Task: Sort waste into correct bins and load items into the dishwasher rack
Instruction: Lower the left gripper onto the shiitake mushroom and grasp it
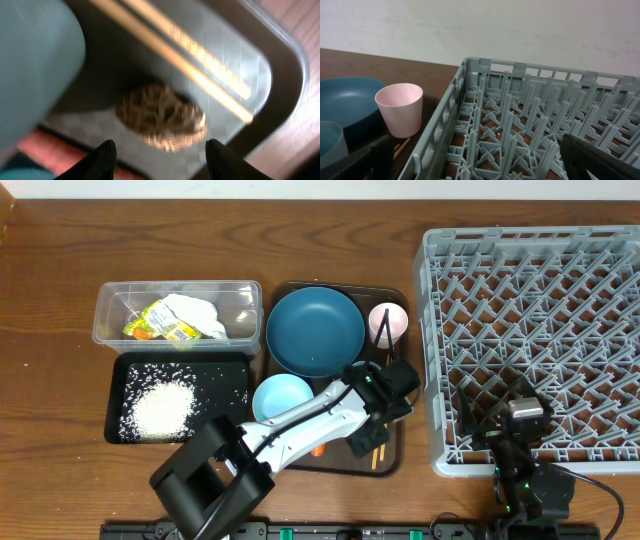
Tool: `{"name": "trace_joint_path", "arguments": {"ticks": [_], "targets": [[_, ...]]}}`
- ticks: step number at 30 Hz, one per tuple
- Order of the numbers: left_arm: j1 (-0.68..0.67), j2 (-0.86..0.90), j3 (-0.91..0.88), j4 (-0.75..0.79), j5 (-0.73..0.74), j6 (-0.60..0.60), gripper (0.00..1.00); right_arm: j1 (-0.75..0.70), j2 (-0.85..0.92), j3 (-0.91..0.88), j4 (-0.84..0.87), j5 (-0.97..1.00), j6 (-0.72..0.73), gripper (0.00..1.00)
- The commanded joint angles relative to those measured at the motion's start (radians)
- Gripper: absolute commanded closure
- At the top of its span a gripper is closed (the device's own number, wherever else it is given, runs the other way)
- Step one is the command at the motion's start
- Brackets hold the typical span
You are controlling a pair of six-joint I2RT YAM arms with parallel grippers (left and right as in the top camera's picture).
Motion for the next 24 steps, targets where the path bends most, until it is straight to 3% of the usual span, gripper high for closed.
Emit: {"name": "trace_joint_path", "arguments": {"ticks": [1,17,24], "targets": [[0.006,0.032,0.016,-0.026,-0.001,0.021,0.41,0.005,-0.003,-0.001,-0.004,-0.004,-0.012,0.01],[0.023,0.070,0.022,0.016,-0.001,-0.014,0.41,0.005,-0.003,-0.001,-0.004,-0.004,-0.012,0.01],[0.024,0.119,0.090,-0.053,-0.017,-0.010,0.41,0.005,-0.002,-0.001,-0.004,-0.004,-0.013,0.01]]}}
